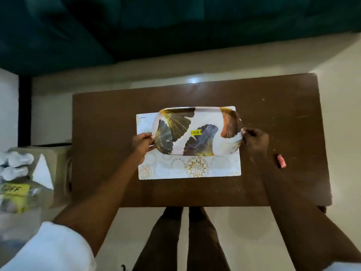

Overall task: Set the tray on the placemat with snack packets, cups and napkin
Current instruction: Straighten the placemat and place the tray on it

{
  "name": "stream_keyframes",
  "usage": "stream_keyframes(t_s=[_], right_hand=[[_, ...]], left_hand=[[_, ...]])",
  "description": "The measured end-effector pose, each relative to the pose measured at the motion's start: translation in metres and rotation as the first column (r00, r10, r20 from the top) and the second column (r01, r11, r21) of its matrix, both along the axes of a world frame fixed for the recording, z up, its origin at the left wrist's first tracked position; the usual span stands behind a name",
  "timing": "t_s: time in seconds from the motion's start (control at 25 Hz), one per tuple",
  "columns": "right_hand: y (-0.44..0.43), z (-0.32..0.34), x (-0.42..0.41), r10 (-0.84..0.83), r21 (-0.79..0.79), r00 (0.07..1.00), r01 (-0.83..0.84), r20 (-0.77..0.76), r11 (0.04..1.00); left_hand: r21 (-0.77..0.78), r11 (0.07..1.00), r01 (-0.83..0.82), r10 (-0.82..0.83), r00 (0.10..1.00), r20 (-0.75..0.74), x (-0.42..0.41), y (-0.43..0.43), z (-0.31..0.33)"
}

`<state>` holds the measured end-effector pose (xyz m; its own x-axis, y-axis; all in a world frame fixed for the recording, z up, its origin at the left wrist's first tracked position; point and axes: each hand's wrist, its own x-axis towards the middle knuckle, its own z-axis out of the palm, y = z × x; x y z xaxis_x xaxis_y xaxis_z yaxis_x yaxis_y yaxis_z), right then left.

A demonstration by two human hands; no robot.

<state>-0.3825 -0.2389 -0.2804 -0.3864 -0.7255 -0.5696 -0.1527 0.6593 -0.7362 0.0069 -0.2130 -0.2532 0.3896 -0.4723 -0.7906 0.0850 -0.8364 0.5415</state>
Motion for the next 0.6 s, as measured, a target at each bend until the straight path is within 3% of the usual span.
stream_keyframes(t_s=[0.24,0.6], right_hand=[[0.029,0.001,0.057,0.104,0.037,0.995,-0.104,0.004,0.994],[0.03,-0.025,0.07,0.052,0.047,0.998,-0.05,-0.024,0.998]], left_hand=[[0.047,0.998,-0.044,0.043,0.999,0.023,0.049,0.062,-0.016],[-0.045,0.999,0.017,-0.014,0.997,0.073,0.065,0.059,-0.055]])
